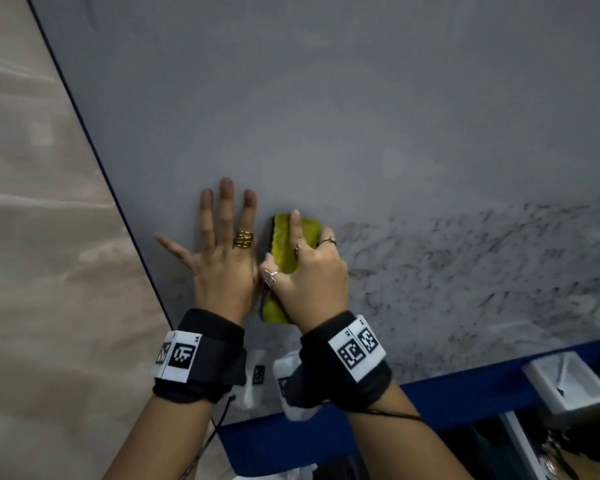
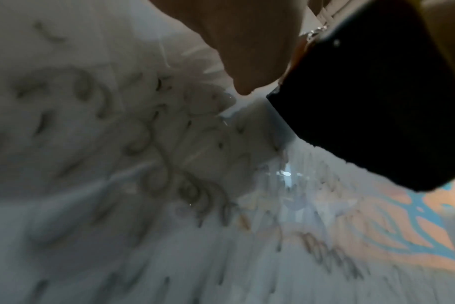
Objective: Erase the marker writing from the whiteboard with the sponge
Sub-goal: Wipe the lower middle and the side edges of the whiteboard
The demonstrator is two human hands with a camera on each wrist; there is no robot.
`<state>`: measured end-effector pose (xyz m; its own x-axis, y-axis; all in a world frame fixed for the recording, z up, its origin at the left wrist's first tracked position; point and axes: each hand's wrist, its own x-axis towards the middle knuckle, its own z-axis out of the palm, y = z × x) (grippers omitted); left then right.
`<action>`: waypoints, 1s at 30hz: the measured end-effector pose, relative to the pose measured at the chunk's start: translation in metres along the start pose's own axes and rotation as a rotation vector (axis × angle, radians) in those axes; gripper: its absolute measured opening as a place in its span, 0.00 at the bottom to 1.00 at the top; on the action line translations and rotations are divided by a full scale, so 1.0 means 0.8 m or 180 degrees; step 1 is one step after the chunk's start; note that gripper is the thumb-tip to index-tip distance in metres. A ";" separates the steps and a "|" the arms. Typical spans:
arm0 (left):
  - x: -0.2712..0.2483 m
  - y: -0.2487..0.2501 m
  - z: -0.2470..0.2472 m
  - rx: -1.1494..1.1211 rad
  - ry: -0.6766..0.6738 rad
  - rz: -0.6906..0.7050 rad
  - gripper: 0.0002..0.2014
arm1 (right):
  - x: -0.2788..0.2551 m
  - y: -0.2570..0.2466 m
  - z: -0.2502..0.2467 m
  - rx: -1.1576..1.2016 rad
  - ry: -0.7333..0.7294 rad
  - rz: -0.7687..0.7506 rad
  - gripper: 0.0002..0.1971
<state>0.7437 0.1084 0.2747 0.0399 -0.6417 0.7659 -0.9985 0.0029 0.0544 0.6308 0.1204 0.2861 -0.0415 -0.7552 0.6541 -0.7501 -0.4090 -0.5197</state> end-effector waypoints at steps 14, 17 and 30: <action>-0.002 0.008 0.020 0.0157 0.0248 -0.0148 0.40 | 0.003 0.025 -0.008 0.0554 0.0167 0.0378 0.40; 0.000 0.003 0.022 0.0298 0.0211 -0.0069 0.43 | -0.002 0.007 -0.002 0.0419 -0.0030 0.0299 0.42; 0.014 0.082 -0.011 -0.0314 -0.0134 0.0957 0.32 | 0.038 0.170 -0.070 0.1981 0.0948 0.2024 0.21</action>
<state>0.6793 0.1081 0.2926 -0.2602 -0.6321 0.7299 -0.9568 0.2704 -0.1069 0.4910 0.0707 0.2658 -0.5542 -0.8040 0.2154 -0.0441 -0.2300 -0.9722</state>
